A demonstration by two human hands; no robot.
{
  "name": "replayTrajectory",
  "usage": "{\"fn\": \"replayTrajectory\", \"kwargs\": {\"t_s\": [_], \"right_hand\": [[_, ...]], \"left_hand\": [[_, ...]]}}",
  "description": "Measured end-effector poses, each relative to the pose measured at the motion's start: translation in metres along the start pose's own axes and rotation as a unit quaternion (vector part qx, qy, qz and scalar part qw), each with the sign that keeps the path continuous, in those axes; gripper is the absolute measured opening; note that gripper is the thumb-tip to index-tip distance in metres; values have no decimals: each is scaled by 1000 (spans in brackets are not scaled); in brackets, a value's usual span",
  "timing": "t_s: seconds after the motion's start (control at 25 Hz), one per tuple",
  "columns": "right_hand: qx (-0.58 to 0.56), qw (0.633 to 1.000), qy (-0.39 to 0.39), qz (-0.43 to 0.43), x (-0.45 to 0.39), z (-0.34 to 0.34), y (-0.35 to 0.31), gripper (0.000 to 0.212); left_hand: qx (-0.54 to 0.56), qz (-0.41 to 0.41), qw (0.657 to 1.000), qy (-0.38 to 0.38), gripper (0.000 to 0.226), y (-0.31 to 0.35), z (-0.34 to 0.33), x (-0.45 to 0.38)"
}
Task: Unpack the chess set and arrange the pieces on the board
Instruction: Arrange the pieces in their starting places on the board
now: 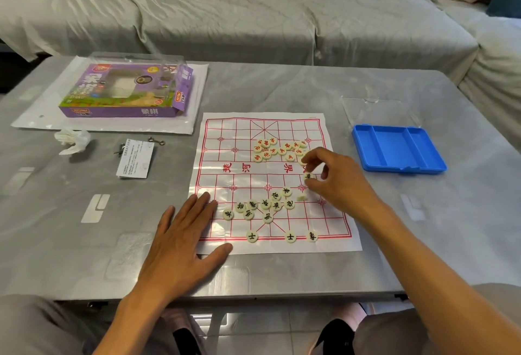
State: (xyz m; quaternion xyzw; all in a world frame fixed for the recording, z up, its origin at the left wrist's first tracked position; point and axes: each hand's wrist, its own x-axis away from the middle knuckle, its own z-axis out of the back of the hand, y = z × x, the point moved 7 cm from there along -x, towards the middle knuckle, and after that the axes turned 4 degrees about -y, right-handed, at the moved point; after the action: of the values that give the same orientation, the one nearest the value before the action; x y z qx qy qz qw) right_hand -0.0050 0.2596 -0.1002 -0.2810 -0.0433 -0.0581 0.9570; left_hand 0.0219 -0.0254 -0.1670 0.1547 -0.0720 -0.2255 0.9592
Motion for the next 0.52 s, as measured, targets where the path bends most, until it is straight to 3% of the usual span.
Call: {"fn": "replayTrajectory", "kwargs": {"t_s": [0.16,0.52], "right_hand": [[10,996,-85,-6,-19,-19,4,42],[9,995,-103,11,-12,-25,8,43]], "left_hand": [[1,3,1000,-2,87,1,0,0],[0,-1,1000,2,86,1,1,1]]}}
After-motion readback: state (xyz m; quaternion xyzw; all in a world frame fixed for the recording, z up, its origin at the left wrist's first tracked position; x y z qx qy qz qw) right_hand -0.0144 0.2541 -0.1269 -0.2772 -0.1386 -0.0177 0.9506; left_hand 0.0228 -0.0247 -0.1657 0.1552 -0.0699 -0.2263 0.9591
